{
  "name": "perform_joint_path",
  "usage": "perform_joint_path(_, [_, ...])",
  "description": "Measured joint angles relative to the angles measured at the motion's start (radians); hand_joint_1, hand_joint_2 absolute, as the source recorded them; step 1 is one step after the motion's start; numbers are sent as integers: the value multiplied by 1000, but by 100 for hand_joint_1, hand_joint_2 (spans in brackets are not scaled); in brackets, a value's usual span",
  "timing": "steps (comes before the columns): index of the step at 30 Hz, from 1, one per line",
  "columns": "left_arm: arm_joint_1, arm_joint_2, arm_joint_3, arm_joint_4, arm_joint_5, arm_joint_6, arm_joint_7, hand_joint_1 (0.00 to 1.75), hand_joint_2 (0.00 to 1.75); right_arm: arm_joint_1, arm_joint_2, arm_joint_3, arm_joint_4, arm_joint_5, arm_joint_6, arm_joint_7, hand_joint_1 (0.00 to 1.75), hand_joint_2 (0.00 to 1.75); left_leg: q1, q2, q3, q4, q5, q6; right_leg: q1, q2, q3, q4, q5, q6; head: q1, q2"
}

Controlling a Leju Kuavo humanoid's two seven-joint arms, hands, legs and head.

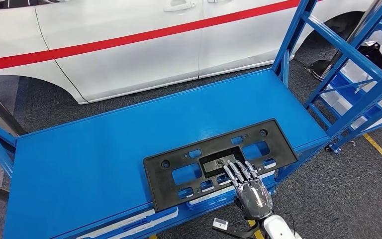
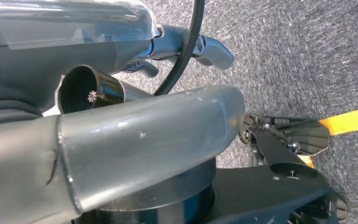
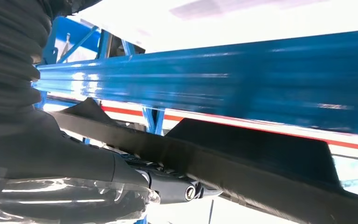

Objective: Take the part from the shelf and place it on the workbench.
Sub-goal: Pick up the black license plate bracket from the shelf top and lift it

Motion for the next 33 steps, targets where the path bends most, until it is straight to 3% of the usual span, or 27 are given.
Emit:
perform_joint_path(18, [0, 0, 0, 0, -1, 0, 6, 0, 0, -7, -8, 62, 11, 35, -3, 0, 0, 175, -1, 0, 1, 1, 0, -5, -1, 0, 1, 1, 0, 0, 0, 0])
perform_joint_path(22, [0, 0, 0, 0, -1, 0, 6, 0, 0, -7, -8, 64, 10, 34, -3, 0, 172, 175, -2, 0, 1, 2, 0, -5, -1, 0, 1, 0, 0, 0, 0, 0])
perform_joint_path(33, [0, 0, 0, 0, -1, 2, 10, 0, 0, -10, -8, 65, -18, 11, -3, 0, 175, 175, -2, 0, 3, 2, 0, -5, -1, 0, 3, 0, 0, 0, 0, 0])
